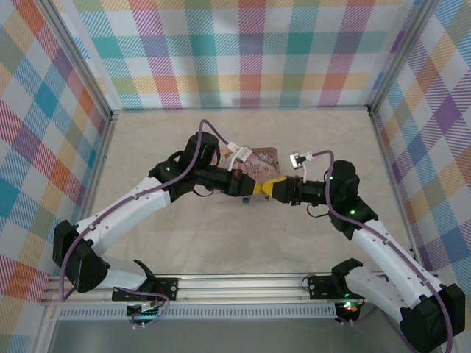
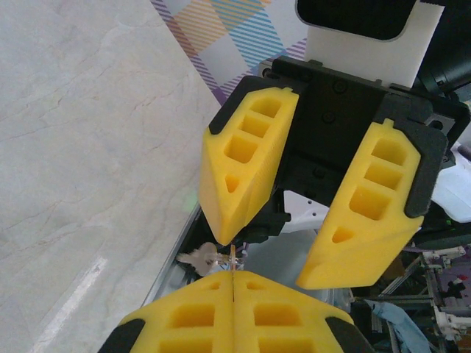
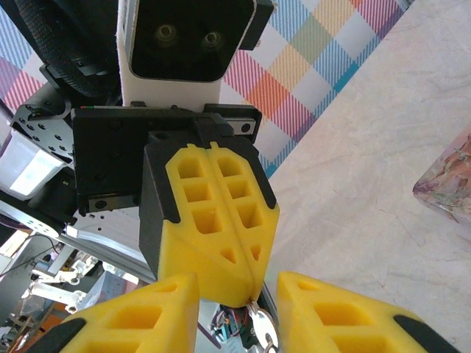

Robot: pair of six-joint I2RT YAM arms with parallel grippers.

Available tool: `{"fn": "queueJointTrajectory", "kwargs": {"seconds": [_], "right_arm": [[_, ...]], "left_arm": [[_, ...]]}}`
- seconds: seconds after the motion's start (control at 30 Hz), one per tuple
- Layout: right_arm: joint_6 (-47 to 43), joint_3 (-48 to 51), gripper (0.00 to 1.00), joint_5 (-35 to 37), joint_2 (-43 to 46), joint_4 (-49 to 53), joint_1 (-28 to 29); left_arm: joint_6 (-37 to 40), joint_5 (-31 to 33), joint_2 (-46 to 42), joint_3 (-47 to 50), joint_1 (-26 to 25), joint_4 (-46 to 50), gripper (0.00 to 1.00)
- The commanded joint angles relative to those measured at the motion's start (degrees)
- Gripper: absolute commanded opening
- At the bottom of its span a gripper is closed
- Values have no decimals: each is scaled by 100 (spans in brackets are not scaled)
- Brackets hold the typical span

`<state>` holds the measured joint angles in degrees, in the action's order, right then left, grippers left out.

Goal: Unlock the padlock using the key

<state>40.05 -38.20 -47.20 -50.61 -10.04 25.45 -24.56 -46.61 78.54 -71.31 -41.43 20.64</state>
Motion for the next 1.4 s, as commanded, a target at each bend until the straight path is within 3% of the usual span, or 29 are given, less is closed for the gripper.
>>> {"fn": "queueJointTrajectory", "kwargs": {"seconds": [0.0,0.13,0.63,0.77,1.37], "right_arm": [[-85,77,32,-168,93,22,-22],[-140,90,32,-183,115,123,-17],[-257,90,17,-264,82,259,-14],[-263,75,25,-274,95,301,-15],[-318,15,20,-343,-50,314,39]], "left_arm": [[100,11,-216,100,51,-59,0],[118,55,-250,108,56,-43,0],[42,10,-260,152,58,-183,0],[46,-20,-269,165,56,-192,0],[-98,-73,-313,293,49,-421,0]]}}
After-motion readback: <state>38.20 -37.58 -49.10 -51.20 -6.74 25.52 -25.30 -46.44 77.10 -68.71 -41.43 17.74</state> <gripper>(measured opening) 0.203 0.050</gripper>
